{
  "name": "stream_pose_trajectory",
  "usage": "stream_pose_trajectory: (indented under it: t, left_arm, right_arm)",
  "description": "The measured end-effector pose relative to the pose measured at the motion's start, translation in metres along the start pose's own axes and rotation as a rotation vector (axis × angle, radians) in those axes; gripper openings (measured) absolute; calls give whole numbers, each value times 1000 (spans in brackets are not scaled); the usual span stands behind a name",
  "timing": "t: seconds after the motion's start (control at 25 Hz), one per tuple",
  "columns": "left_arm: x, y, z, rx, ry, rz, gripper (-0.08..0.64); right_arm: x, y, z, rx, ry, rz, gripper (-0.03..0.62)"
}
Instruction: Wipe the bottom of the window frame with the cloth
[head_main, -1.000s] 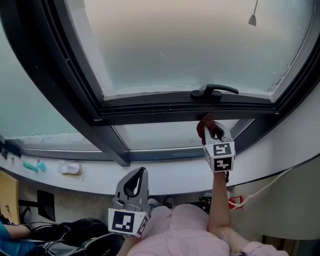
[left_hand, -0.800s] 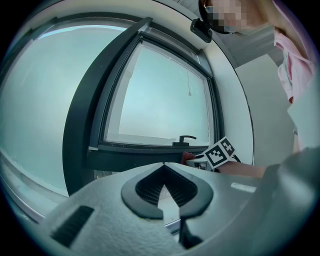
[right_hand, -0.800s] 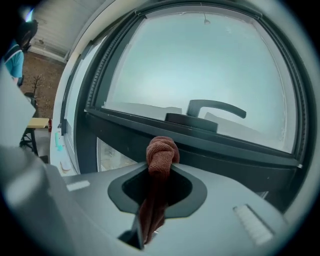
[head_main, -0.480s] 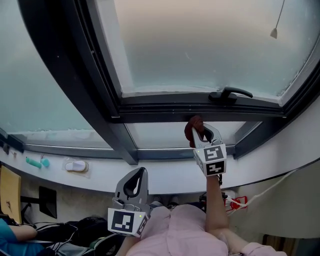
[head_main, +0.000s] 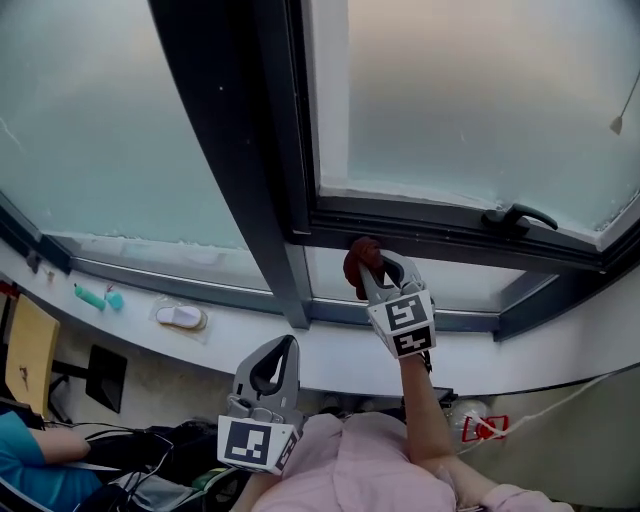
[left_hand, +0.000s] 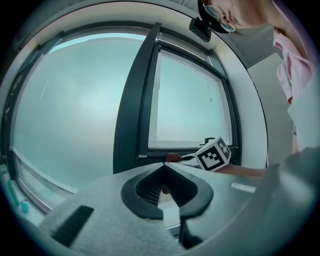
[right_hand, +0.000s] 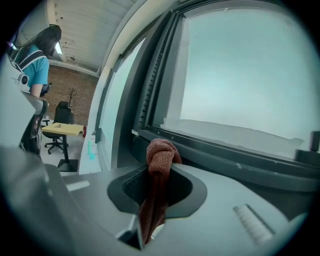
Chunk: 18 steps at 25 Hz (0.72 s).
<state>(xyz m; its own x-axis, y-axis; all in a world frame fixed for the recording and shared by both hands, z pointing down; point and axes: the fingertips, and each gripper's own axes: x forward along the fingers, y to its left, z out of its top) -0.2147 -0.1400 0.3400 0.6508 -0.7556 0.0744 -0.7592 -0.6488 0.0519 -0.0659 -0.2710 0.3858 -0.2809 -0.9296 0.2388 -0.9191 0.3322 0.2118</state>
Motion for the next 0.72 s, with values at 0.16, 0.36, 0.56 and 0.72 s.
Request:
stream_pose_trajectory:
  t: [0.16,0.36,0.56,0.72]
  left_arm:
    - [-12,21,0,-5,3,44,-5]
    - [-32,49,-1,-10,3,126,-5]
    - [-49,67,-4,-21,0,197,-5]
    - [-57,77,-4,-26,-7,239,-5]
  right_arm:
    - [26,34,12,-14,-8,76,63]
    - [54,67,23,-27,-15,147,63]
    - [77,80,20,-33,-7,172,63]
    - [90,72,20,-7,-4,150,63]
